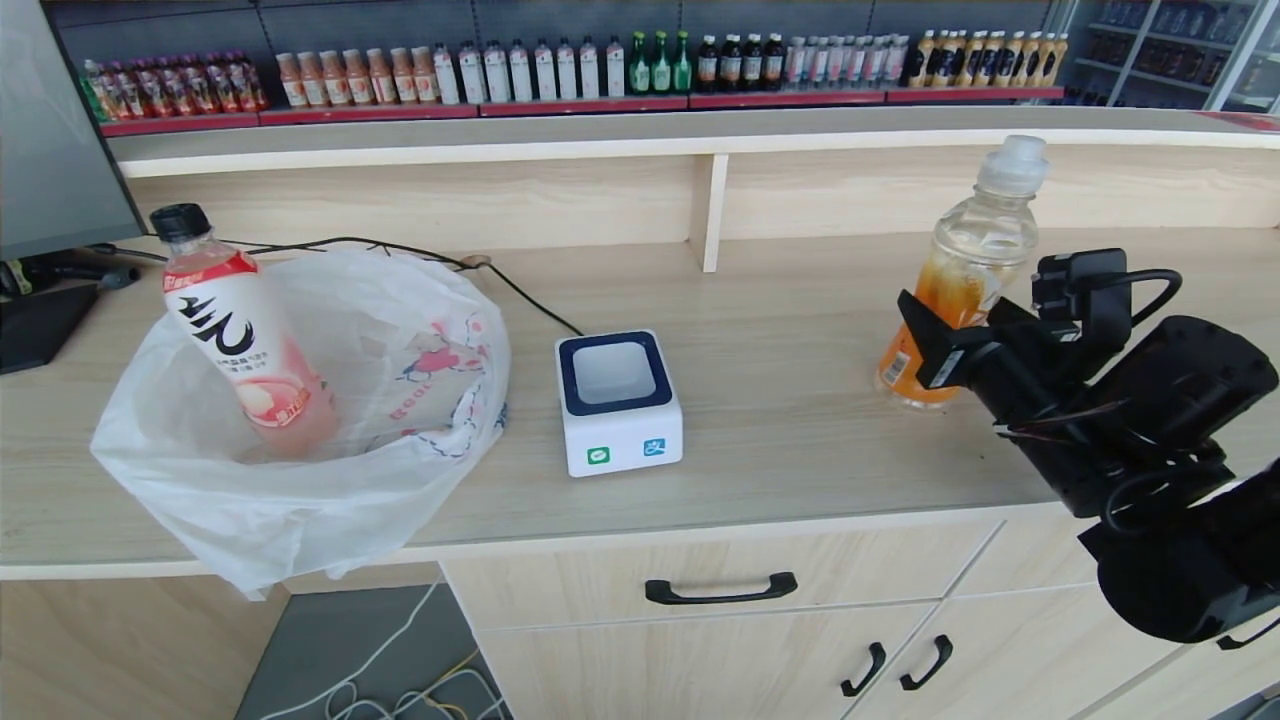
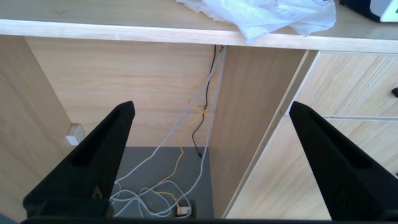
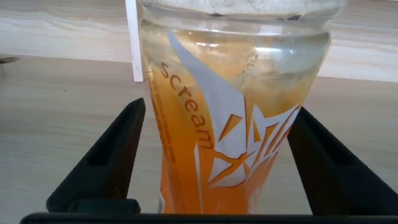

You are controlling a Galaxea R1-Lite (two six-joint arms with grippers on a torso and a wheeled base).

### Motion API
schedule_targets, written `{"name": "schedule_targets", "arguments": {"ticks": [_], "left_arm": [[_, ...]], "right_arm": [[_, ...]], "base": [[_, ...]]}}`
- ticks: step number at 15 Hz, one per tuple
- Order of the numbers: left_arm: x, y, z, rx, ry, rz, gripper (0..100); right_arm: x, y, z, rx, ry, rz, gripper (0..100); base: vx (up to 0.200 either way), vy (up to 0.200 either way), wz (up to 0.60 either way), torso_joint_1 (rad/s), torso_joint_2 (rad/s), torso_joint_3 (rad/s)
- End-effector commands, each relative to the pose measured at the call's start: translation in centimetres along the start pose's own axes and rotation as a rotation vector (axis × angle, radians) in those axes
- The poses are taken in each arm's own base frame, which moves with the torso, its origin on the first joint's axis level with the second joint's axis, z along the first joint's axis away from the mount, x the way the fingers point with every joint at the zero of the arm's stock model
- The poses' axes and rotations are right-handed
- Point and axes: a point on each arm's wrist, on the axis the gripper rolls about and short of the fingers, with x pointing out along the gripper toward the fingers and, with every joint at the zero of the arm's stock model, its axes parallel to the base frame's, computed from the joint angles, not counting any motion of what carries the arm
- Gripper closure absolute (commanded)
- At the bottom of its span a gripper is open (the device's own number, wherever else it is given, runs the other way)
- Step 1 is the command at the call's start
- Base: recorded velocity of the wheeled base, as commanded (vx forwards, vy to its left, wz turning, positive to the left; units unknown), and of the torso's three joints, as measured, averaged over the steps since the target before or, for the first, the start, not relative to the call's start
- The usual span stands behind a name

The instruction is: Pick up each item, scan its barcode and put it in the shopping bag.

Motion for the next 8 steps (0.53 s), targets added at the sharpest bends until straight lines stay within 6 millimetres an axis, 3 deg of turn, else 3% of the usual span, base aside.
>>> {"name": "schedule_targets", "arguments": {"ticks": [1,8], "left_arm": [[0.00,0.00,0.01,-0.001,-0.001,0.000,0],[0.00,0.00,0.01,-0.001,-0.001,0.000,0]], "right_arm": [[-0.06,0.02,0.16,0.001,-0.004,0.001,100],[-0.41,-0.04,0.65,0.002,-0.014,0.014,100]], "base": [[0.000,0.000,0.00,0.000,0.00,0.000],[0.000,0.000,0.00,0.000,0.00,0.000]]}}
